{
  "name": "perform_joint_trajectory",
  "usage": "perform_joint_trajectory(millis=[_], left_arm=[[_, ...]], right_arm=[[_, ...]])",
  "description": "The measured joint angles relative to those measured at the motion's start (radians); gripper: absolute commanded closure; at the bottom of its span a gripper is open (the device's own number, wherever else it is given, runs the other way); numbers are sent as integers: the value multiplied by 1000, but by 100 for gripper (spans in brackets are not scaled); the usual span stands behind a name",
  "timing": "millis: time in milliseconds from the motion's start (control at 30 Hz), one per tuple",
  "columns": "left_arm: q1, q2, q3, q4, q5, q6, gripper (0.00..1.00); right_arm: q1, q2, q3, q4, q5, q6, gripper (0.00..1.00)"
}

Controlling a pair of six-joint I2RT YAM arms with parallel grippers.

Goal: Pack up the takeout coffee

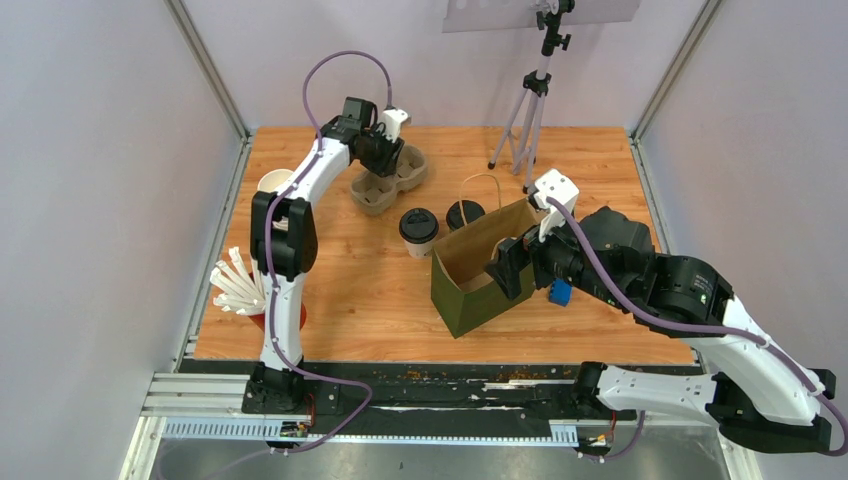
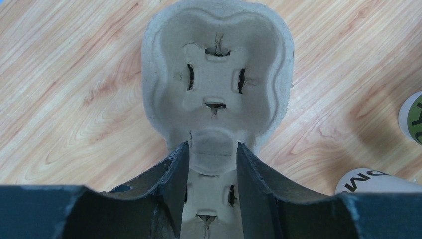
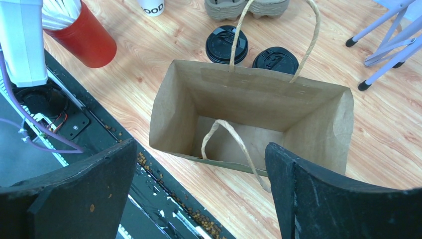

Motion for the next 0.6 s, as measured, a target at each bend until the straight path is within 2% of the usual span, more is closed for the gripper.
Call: perform_joint_trajectory(millis=[133, 433, 600], left_arm=[[0, 0, -6, 1, 1, 0, 56], [0, 0, -31, 24, 1, 1, 42], [0, -2, -31, 25, 1, 4, 38]], right_arm=[[0, 0, 0, 0, 0, 0, 0], [0, 4, 0, 0, 0, 0, 0], [0, 13, 0, 0, 0, 0, 0]])
